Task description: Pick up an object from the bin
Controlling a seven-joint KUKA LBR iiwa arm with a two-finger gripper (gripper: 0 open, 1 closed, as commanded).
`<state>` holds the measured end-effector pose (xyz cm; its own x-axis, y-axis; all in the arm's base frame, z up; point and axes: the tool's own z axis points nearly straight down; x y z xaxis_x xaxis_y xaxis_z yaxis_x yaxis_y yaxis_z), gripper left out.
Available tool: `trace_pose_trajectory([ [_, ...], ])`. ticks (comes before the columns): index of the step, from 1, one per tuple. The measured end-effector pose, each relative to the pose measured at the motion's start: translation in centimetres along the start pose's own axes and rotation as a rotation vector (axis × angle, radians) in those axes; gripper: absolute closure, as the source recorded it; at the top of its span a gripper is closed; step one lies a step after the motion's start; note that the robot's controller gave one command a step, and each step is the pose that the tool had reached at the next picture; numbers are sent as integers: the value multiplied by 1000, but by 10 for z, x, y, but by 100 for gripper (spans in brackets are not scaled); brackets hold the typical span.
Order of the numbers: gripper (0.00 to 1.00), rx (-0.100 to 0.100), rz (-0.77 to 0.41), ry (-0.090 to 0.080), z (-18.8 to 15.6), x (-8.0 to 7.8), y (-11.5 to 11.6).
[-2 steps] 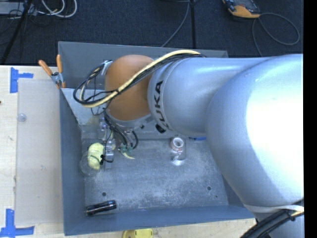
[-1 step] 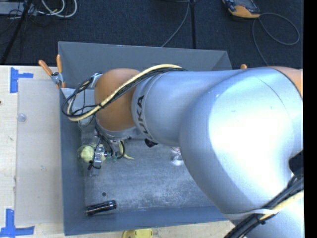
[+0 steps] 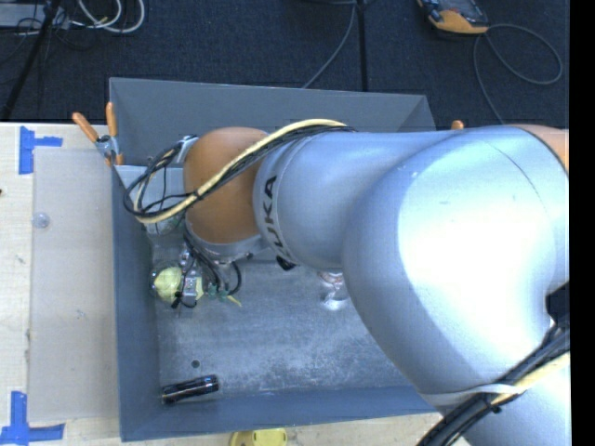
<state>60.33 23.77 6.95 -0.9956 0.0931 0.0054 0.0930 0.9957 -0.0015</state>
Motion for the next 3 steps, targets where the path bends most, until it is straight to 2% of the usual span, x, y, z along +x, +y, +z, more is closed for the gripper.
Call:
trace_pose_trajectory([
  [2,100,2,1,4,-4,2,-1],
  [3,100,4,1,10,-24,3,-2],
])
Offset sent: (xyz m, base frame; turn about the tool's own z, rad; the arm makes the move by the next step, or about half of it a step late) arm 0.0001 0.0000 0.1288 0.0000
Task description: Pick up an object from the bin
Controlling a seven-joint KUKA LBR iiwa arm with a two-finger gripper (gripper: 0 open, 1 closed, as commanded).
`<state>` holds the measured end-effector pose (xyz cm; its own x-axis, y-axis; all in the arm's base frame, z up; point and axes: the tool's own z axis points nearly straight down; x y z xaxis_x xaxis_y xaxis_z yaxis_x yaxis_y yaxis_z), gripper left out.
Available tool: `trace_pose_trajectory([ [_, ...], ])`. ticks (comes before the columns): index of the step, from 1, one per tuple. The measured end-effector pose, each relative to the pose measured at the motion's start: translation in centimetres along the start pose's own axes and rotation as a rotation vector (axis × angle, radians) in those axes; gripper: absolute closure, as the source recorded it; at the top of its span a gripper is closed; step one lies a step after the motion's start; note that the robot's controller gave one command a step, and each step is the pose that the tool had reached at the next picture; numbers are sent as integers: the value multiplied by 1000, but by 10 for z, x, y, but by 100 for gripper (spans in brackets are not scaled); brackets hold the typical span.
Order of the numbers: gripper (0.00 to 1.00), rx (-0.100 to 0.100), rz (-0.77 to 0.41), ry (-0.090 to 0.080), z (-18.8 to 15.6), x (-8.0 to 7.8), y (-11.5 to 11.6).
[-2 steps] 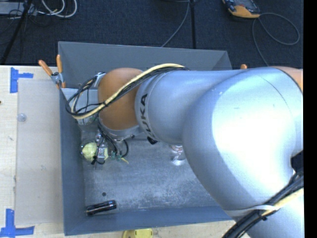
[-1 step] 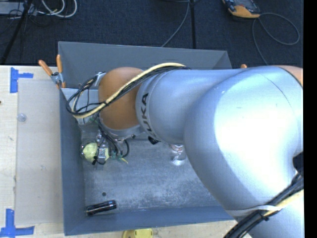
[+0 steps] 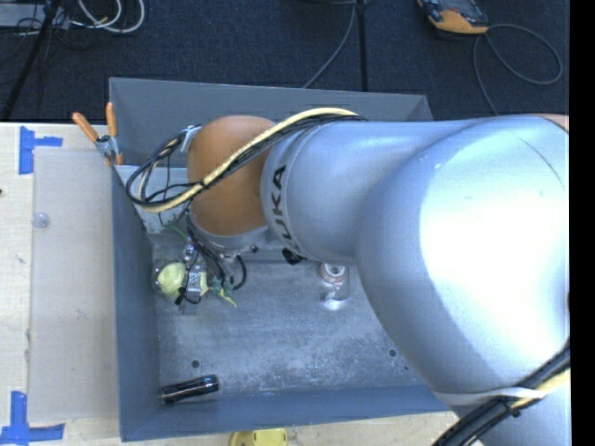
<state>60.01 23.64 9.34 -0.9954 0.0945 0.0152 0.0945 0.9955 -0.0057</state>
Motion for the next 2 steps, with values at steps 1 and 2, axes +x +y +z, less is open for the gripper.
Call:
trace_pose_trajectory([
  [1,100,-4,0,-8,-22,-2,1],
  [2,100,-6,1,-13,-36,-3,1],
])
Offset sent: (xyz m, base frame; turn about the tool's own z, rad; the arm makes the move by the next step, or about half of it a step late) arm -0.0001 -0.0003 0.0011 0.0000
